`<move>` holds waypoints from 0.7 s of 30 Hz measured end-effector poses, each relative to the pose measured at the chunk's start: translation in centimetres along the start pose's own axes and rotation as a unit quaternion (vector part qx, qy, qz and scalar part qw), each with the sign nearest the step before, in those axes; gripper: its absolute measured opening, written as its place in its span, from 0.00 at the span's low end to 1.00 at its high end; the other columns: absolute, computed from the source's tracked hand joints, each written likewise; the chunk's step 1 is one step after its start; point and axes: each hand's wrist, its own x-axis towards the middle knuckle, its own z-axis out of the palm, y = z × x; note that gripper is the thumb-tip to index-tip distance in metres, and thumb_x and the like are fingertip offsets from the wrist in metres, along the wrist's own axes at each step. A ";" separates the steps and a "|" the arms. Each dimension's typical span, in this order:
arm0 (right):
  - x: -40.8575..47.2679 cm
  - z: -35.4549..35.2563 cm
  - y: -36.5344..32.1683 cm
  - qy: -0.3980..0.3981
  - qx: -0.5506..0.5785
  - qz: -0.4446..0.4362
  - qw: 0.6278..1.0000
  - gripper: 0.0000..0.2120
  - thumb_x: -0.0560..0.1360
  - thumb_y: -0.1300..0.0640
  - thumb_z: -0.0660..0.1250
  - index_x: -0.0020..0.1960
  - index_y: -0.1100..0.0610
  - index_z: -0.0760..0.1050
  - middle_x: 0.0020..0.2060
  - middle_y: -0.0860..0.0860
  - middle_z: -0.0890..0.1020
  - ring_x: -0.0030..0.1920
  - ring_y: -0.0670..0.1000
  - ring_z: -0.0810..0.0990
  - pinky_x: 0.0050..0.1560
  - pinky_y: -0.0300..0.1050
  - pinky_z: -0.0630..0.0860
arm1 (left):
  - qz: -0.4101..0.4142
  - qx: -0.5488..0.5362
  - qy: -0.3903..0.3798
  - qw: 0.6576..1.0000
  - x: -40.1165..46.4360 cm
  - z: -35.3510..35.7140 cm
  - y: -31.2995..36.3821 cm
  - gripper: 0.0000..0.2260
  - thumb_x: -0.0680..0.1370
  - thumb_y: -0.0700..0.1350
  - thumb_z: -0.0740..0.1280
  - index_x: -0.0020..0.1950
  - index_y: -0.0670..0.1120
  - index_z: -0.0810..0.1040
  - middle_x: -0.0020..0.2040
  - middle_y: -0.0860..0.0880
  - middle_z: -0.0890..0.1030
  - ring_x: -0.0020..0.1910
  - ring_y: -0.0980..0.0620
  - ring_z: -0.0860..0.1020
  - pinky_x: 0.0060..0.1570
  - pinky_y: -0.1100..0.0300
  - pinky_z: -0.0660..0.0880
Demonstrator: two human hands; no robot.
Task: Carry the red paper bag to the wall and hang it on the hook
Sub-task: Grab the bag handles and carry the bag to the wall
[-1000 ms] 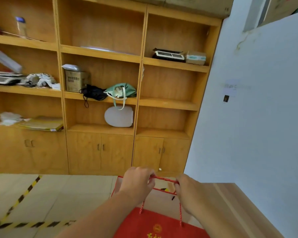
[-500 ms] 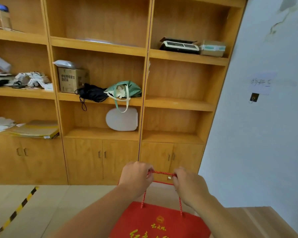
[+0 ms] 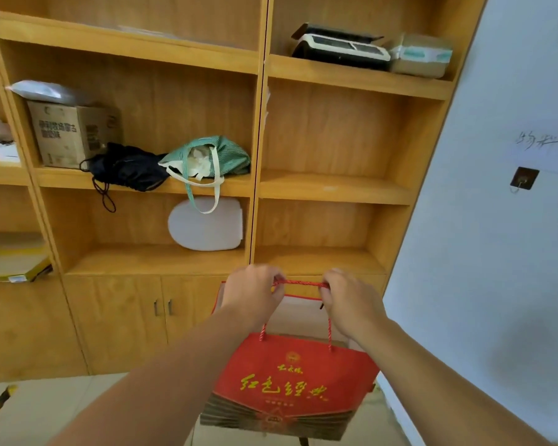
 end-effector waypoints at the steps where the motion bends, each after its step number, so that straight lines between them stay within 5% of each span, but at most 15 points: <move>1: 1.7 0.8 0.1 0.004 0.002 0.006 1.000 0.09 0.83 0.55 0.61 0.47 0.54 0.76 0.44 0.51 0.78 0.42 0.54 0.79 0.42 0.55 0.80 | 0.006 -0.008 -0.003 1.000 1.7 0.8 -1.0 0.06 0.79 0.48 0.67 0.52 0.53 0.83 0.48 0.55 0.86 0.46 0.54 0.82 0.40 0.58 0.80; 9: 14.1 4.1 3.4 0.009 0.034 0.122 0.992 0.07 0.82 0.52 0.64 0.49 0.52 0.79 0.46 0.49 0.83 0.46 0.53 0.81 0.45 0.50 0.80 | 0.063 -0.102 -0.045 0.992 16.4 7.7 -5.3 0.04 0.77 0.47 0.69 0.50 0.54 0.82 0.45 0.55 0.85 0.46 0.55 0.82 0.44 0.55 0.80; 21: 24.2 5.2 19.2 0.051 0.093 0.292 0.950 0.06 0.80 0.51 0.68 0.46 0.49 0.83 0.46 0.43 0.83 0.45 0.46 0.81 0.50 0.47 0.80 | 0.203 -0.193 -0.120 0.952 35.6 21.2 2.0 0.02 0.76 0.48 0.71 0.48 0.55 0.82 0.42 0.58 0.85 0.44 0.59 0.81 0.43 0.57 0.79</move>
